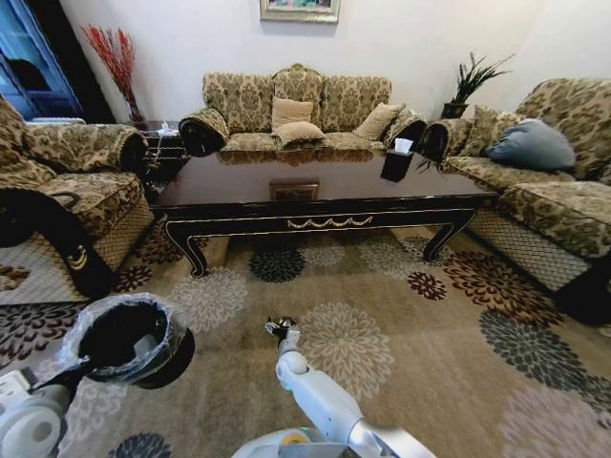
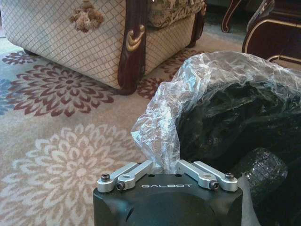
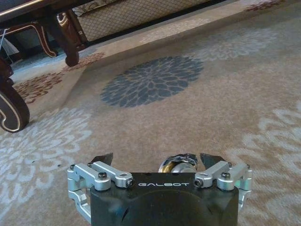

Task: Move to the front of the table and pick up the trash from the floor, then place it into the trash bin.

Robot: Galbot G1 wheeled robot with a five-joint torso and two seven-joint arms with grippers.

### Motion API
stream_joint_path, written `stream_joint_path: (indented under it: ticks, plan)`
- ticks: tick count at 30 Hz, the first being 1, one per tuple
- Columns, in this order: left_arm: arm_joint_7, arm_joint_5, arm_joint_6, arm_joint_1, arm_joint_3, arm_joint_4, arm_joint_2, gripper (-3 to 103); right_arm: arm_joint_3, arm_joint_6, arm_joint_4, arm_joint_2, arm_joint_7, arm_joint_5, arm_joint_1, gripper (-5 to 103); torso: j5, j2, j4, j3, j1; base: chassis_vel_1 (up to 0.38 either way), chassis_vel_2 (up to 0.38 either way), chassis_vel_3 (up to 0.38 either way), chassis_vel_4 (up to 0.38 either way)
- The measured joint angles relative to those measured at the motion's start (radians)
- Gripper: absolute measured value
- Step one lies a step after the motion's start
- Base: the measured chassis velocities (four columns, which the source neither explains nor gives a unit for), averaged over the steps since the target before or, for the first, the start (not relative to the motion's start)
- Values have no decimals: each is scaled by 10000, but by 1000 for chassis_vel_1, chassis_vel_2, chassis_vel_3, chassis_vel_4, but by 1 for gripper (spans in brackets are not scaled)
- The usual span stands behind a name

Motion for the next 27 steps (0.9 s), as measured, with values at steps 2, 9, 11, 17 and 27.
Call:
stream_joint_path:
  ticks: [2, 9, 11, 17, 27]
  plan:
    - [-1, 14, 0, 26, 1, 19, -20, 2, 35, 44, -5, 0, -22, -5, -56, 100, 0, 0, 1, 0, 0, 0, 0, 0, 0]
    - [0, 19, 0, 86, 1, -82, -92, 2, 27, 79, 10, -1, -49, -177, -159, 100, 1, 0, 0, 0, 0, 24, 44, -41, -50]
    - [0, 18, 0, 124, -11, -146, -132, 2, 26, 198, 18, -1, -156, -273, -186, 100, 4, 0, 1, 0, 0, 90, 108, -105, -124]
    - [-3, 35, -3, 207, -58, -225, -252, 2, 38, 246, -40, 4, -41, -467, -48, 100, 2, -1, 6, 0, 0, 99, 144, -73, -142]
    - [-3, 48, -3, 323, -75, -454, -374, 2, 435, -520, -641, -2, 918, -661, 436, 100, 3, 0, -3, 0, 0, 7, 11, -2, -5]
